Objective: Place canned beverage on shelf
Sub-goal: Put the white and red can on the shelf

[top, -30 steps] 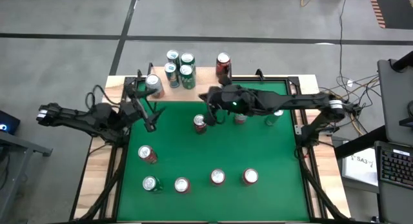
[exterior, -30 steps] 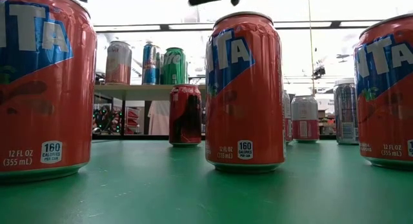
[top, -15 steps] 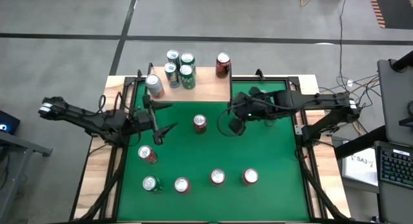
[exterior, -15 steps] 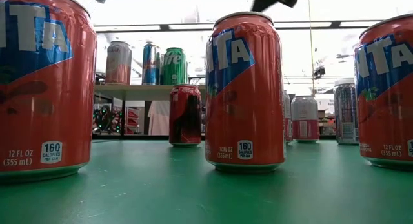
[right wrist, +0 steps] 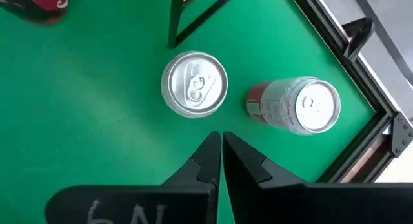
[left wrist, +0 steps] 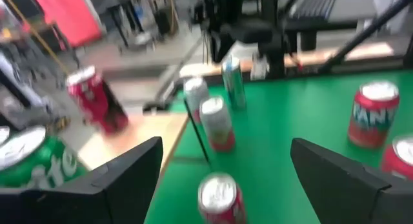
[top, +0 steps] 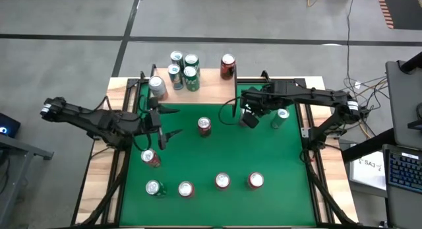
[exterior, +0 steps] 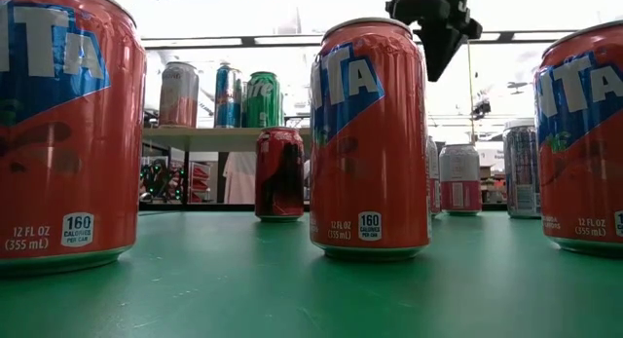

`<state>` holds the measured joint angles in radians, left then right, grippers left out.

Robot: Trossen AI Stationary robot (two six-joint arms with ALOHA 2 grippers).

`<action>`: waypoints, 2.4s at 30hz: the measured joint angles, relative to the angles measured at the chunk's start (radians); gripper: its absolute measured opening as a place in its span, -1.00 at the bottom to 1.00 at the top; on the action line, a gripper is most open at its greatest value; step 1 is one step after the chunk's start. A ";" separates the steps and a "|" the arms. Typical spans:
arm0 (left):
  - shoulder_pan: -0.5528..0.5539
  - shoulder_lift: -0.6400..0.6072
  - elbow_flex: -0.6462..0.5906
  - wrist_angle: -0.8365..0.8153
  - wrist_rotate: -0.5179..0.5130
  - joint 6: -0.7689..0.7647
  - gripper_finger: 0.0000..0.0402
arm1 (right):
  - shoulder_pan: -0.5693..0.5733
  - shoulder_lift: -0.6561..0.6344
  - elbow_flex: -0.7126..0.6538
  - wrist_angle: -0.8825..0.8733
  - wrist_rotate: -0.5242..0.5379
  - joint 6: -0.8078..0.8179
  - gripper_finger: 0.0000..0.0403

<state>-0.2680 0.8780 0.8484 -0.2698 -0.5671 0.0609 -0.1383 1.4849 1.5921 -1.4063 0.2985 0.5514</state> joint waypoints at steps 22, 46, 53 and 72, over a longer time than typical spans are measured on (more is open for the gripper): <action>0.002 0.037 0.395 -0.505 -0.221 -0.123 0.62 | -0.081 0.034 0.000 0.077 -0.036 0.042 0.08; 0.002 0.090 0.354 -0.478 -0.340 -0.122 0.62 | -0.141 0.163 -0.018 0.125 -0.219 -0.071 0.63; 0.002 0.103 0.354 -0.478 -0.340 -0.122 0.62 | -0.144 0.209 -0.018 0.130 -0.193 -0.084 0.61; 0.002 0.104 0.353 -0.478 -0.341 -0.122 0.62 | -0.151 0.232 -0.046 0.139 -0.141 -0.090 0.62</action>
<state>-0.2665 0.9821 1.2018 -0.7480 -0.9077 -0.0612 -0.2890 1.7164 1.5465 -1.2670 0.1575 0.4611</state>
